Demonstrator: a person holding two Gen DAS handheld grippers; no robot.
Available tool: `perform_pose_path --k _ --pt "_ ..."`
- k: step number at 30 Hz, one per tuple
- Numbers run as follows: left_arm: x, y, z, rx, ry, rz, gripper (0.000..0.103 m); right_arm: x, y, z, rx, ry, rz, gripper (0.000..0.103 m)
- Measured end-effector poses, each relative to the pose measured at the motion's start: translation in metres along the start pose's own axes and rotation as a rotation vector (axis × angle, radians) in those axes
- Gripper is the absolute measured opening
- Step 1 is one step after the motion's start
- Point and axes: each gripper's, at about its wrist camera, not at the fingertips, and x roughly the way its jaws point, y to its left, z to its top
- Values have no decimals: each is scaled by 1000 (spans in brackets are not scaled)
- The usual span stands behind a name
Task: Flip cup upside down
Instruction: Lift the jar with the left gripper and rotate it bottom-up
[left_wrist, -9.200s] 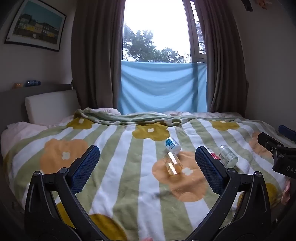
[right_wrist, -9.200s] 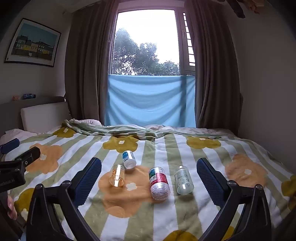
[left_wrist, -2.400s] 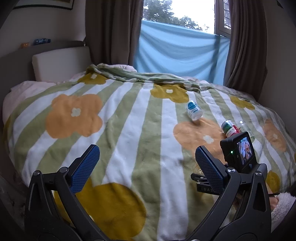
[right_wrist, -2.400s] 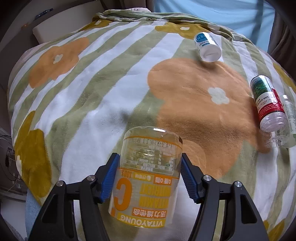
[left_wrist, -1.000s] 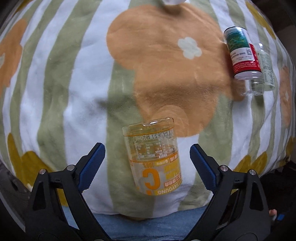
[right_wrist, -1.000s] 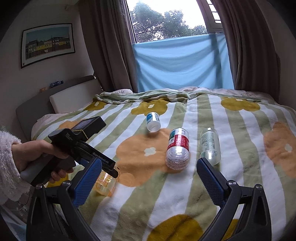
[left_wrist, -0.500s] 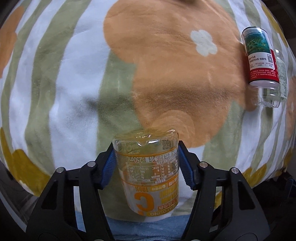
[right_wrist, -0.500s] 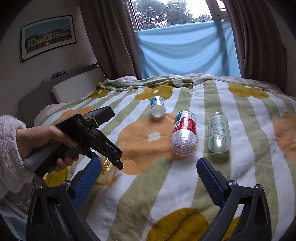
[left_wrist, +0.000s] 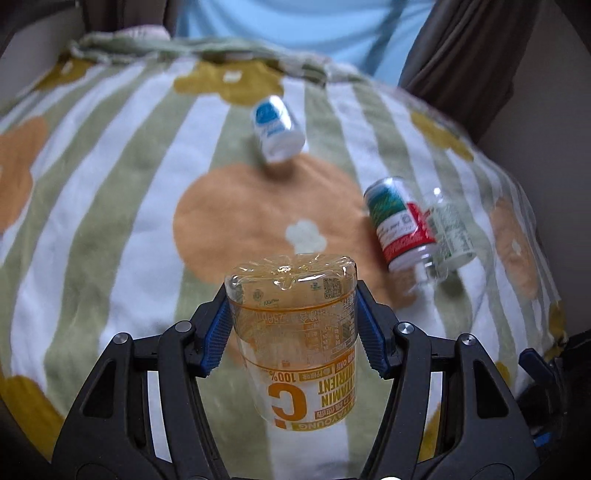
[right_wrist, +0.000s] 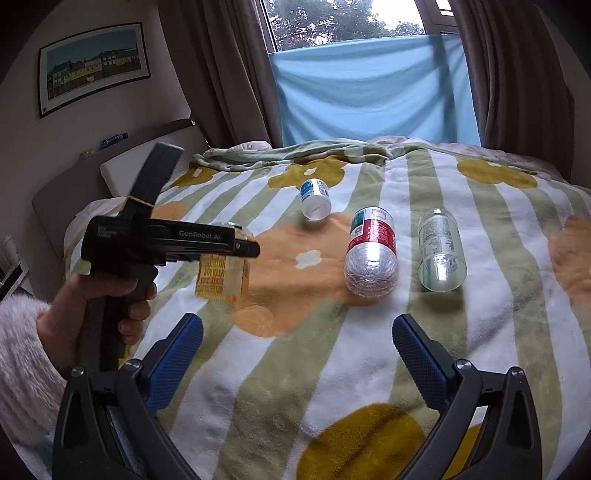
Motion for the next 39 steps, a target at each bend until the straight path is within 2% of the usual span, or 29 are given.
perform_pose_path --k 2,3,5,13,26,31,39 --pt "-8 -9 -14 50 -158 39 58 1 0 -5 -4 6 -15 103" --pt "-8 -10 -21 56 -197 42 58 1 0 -7 -9 9 -23 103" --pt "-5 -7 -23 52 -217 46 58 2 1 -11 -22 12 -38 103" --pt "28 -1 -43 71 -128 73 58 16 4 -21 -32 49 -24 103" --pt "23 -8 -49 134 19 75 58 18 13 -23 -60 65 -17 103" --pt "24 -10 -52 139 55 76 58 16 14 -23 -56 61 -16 103" --pt "24 -9 -52 128 64 67 58 14 14 -23 -62 59 -19 103"
